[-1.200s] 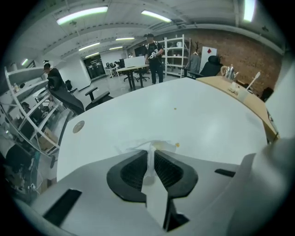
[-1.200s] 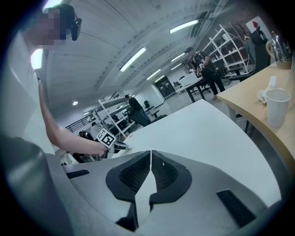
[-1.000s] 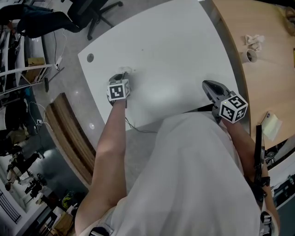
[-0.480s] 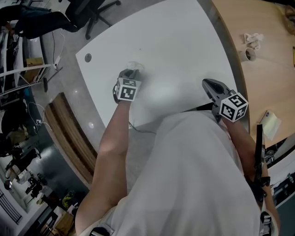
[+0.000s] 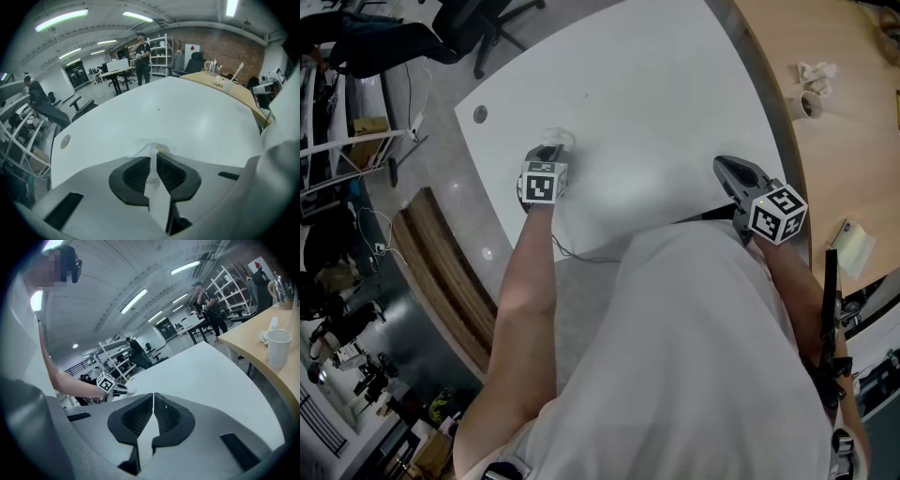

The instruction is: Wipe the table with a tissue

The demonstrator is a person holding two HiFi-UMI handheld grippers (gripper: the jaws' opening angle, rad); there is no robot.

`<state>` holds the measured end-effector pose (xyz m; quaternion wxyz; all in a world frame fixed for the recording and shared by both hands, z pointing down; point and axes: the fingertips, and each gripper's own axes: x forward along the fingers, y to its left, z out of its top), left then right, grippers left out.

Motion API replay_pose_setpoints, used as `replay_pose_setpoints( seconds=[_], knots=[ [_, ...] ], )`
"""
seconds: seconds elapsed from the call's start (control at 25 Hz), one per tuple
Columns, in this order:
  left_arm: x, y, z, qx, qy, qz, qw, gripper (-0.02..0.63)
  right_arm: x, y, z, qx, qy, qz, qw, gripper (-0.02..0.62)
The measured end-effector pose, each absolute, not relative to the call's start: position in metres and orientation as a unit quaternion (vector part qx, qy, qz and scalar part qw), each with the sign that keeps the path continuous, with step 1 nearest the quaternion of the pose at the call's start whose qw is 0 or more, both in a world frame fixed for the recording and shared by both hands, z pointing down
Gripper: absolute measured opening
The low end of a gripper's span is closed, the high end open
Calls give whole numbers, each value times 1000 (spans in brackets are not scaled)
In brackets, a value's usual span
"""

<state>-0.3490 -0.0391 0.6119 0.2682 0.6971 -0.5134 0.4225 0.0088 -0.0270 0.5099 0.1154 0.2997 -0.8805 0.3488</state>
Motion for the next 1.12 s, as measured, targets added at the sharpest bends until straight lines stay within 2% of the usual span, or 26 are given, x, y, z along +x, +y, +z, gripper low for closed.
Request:
replay_pose_setpoints(
  seconds=[0.56,0.88,1.12],
  knots=[
    [-452,-12,605,596,-656,341,312,51,9,-21,512,297,-881,350,120,20],
    [-504,5,584,502,-737,366,265,52,17,-24,510,303,-878,351,117,20],
    [-457,-32,581,587,-678,370,244,52,19,-22,508,307,-874,356,121,20]
  ],
)
